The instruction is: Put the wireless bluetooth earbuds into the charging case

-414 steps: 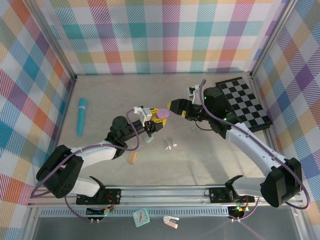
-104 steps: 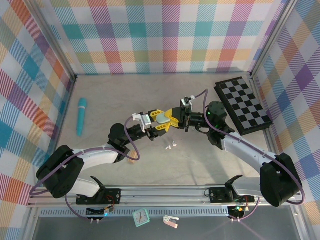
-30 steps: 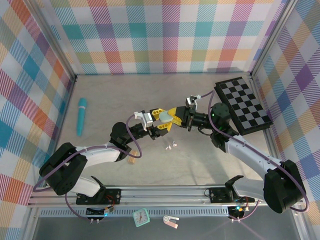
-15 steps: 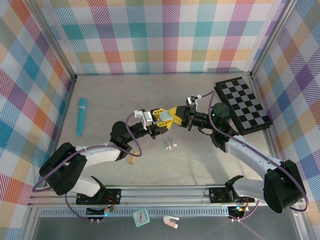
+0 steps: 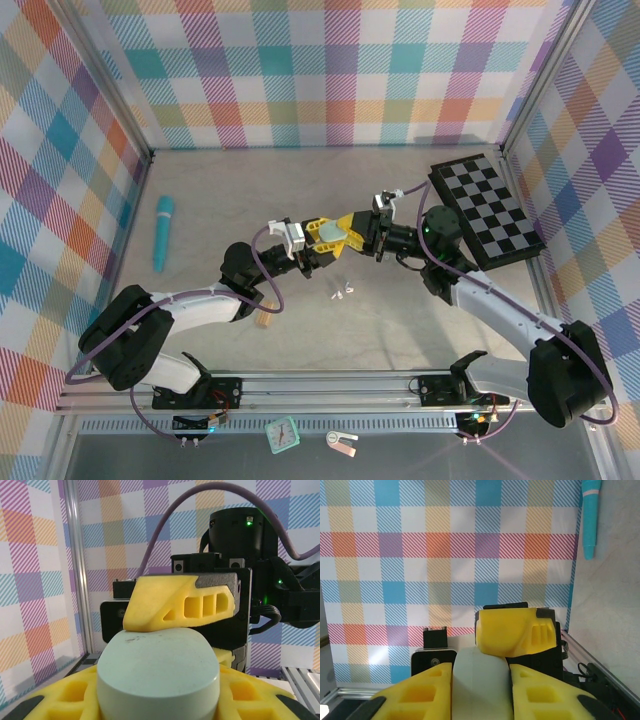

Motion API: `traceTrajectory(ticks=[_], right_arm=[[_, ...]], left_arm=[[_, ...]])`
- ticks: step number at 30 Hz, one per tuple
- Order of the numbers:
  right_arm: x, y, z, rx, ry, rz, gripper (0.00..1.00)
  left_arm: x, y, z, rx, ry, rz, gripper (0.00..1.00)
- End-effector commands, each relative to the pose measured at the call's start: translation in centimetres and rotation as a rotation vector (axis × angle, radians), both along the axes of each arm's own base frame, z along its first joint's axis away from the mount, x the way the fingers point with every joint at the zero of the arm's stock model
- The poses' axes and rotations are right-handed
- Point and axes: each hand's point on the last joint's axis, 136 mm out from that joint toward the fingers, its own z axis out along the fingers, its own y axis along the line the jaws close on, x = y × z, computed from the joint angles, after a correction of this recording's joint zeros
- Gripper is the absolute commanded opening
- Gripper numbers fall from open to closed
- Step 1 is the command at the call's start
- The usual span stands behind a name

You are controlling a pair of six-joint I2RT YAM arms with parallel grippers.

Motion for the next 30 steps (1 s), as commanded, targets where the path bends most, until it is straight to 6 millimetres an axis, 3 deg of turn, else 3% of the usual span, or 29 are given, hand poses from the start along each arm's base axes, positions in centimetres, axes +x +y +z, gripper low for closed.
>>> traceTrajectory(ticks=[1,4,8,13,16,23,26,30], right_arm=[[-0.1,-0.8,0.0,-0.04,-0.041,-0.041,0.45],[-0.1,-1.8,-0.4,-0.155,-0.09,-0.1,0.59],[-0.2,-3.8,-0.7,-0.365,-0.221,-0.185,0.71],[-2.1,-5.2,1.3,-0.581,-0.633,-0.123,0.86],[-4.2,-4.5,1.9,-0.625,-0.899,0.02,0.81],[-5.9,-2.7,0.3,-0.793,-1.275,0.251,0.83],[-5.4,-1.7,-0.4,-0.833,-1.371,0.281,0.84],[-4.5,-1.0,-1.2,-0.862,-1.37,0.307,0.84]], left_arm=[[-0.7,0.1,2.0,-0.043,-0.055,-0.024,0.3],[-1.0,0.1,1.9,-0.039,-0.057,-0.032,0.3],[-1.5,0.2,1.6,-0.026,-0.057,-0.06,0.31],[-2.9,-0.1,0.9,0.018,-0.043,-0.179,0.32],[-3.3,-0.2,0.2,0.058,-0.031,-0.229,0.32],[-4.1,-0.3,0.2,0.077,-0.023,-0.297,0.32],[-4.2,-0.3,0.0,0.082,-0.012,-0.307,0.32],[-4.1,-0.3,0.1,0.074,-0.019,-0.302,0.32]])
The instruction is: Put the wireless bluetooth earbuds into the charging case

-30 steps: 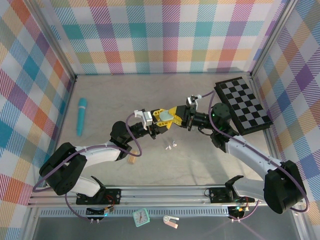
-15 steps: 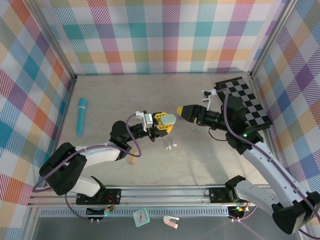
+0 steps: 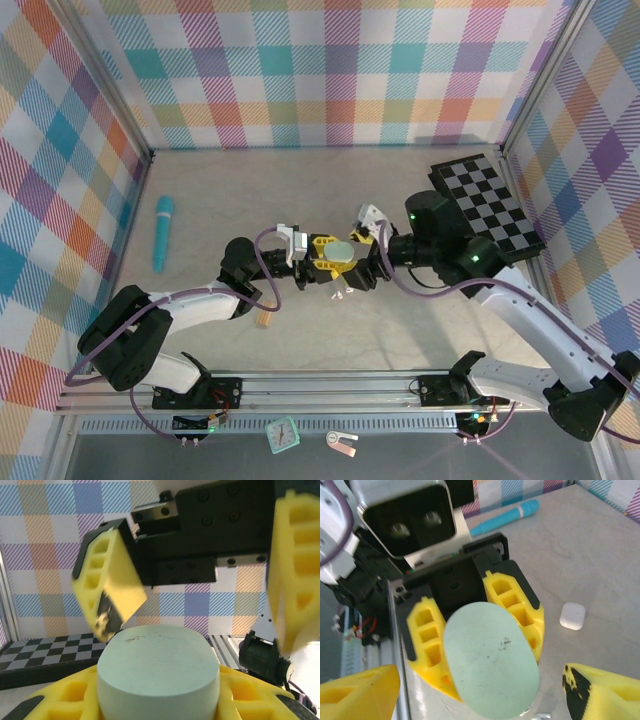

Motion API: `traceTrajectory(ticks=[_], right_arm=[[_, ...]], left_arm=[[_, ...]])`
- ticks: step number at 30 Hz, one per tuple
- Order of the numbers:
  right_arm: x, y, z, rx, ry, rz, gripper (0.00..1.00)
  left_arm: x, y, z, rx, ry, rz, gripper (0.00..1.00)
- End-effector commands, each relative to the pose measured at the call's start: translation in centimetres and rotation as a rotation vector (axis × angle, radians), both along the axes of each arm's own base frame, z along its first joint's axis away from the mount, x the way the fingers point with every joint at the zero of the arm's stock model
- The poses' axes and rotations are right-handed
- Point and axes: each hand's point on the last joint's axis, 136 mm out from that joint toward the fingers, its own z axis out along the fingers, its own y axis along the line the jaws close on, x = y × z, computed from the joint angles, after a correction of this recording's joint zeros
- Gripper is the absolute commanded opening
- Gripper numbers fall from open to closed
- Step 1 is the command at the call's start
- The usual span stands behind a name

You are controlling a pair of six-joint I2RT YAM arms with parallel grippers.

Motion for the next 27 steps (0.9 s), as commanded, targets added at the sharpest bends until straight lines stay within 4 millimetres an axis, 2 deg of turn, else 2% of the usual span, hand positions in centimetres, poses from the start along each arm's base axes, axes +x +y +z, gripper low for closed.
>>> traceTrajectory(ticks=[1,6,11,20,27], right_arm=[[1.2,0.0,0.2,-0.058,-0.115,0.014,0.84],[3.5,-0.5,1.2,-0.031,-0.16,-0.12,0.84],[3.9,-1.2,2.3,-0.008,-0.173,-0.182,0.84],[4.8,-1.8,1.9,-0.031,-0.168,-0.246,0.84],[5.3,-2.3,3.6,0.02,-0.176,-0.307,0.84]], left_arm=[[-0.7,0.4,2.2,-0.048,-0.066,-0.031,0.32],[-1.0,0.4,2.4,-0.057,-0.063,-0.057,0.32],[-1.4,0.5,2.2,-0.054,-0.069,-0.063,0.32],[-1.8,0.8,2.5,-0.059,-0.079,-0.068,0.32],[-1.9,0.8,2.2,-0.054,-0.073,-0.068,0.32]])
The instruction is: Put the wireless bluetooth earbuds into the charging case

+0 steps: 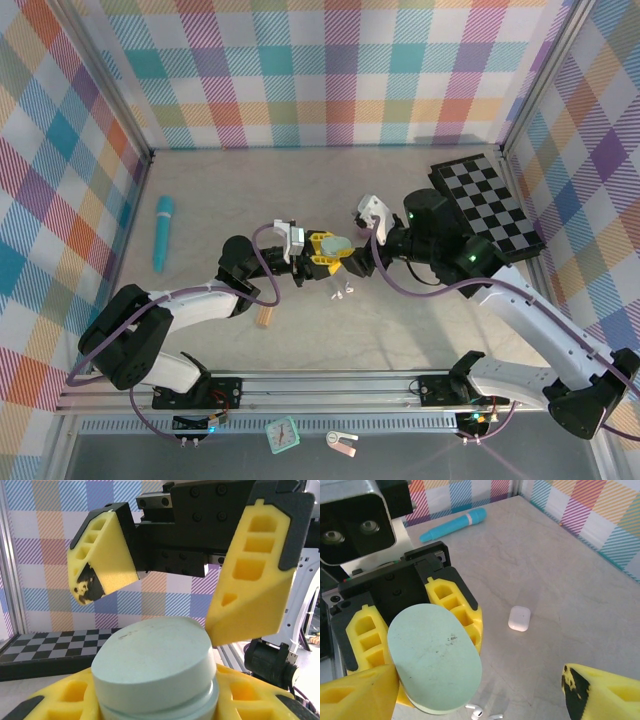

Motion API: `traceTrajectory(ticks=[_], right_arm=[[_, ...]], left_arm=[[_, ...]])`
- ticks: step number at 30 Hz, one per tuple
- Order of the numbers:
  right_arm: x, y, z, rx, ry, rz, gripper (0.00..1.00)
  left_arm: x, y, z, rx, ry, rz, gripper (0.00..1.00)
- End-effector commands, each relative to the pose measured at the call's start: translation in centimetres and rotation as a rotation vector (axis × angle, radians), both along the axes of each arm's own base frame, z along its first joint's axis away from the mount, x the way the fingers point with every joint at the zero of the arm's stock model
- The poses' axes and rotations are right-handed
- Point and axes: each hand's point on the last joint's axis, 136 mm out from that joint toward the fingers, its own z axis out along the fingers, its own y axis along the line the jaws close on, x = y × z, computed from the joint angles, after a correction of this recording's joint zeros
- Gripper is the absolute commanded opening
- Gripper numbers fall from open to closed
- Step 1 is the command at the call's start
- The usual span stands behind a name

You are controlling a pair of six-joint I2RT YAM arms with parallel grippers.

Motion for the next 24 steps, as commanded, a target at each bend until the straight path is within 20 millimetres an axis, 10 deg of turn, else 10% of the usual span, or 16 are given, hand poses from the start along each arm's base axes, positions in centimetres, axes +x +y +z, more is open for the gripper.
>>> traceTrajectory(ticks=[1,24], right_arm=[[2.1,-1.2,2.5,0.048,-0.055,-0.13,0.83],[3.8,-1.3,1.8,0.024,0.051,-0.204,0.81]], left_arm=[[-2.5,0.5,2.2,-0.05,-0.108,-0.081,0.32],[-2.5,0.3,2.3,-0.052,-0.106,-0.088,0.32]])
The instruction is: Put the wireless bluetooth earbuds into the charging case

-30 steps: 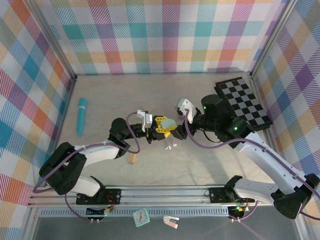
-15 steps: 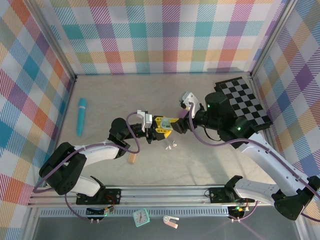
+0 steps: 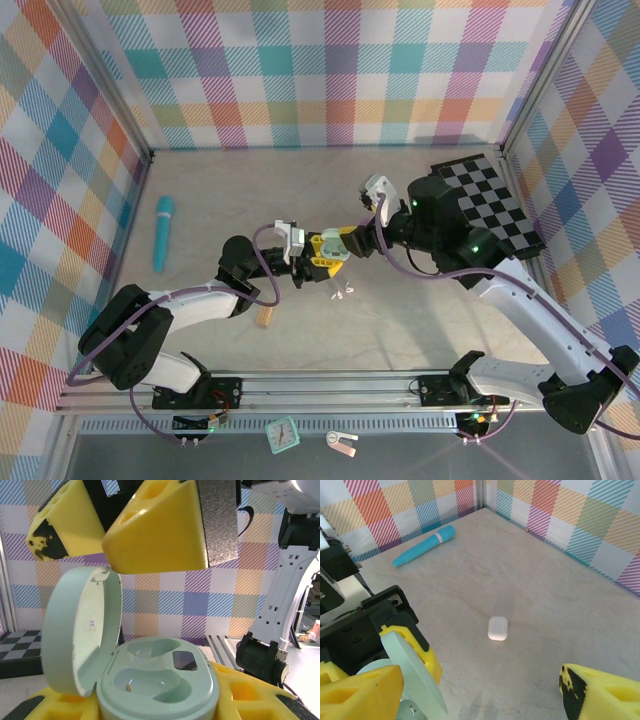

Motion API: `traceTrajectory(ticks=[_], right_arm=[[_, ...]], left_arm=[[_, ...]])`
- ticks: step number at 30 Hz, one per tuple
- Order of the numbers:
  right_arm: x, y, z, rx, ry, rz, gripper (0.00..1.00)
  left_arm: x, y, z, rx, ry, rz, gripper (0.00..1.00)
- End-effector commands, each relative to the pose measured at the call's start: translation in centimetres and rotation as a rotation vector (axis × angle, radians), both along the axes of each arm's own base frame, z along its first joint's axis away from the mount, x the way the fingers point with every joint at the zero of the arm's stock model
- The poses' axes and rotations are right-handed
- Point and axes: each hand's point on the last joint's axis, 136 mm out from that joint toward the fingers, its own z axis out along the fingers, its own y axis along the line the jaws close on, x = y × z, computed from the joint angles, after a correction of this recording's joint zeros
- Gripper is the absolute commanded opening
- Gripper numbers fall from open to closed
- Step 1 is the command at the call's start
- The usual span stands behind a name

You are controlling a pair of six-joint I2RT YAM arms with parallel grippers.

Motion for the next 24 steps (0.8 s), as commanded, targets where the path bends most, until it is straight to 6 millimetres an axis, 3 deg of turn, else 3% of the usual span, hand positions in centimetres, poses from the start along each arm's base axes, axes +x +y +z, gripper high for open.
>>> traceTrajectory(ticks=[1,6,15,24], right_arm=[[0.6,-0.3,-0.5,-0.022,0.025,-0.023,0.81],[-1.8,0.9,-0.8,-0.035,-0.038,0.164,0.8],[-1.6,1.0,-1.8,-0.089,-0.091,0.199,0.76],[-1.9,1.4,-1.8,-0.087,-0.1,0.233,0.4]], left_arm=[[-1.9,0.4,2.5,-0.062,-0.118,-0.058,0.32],[-1.9,0.3,2.6,-0.064,-0.113,-0.06,0.32],[-1.9,0.2,3.1,-0.069,-0.115,-0.072,0.32],[-1.8,-0.1,2.9,-0.063,-0.107,-0.084,0.32]])
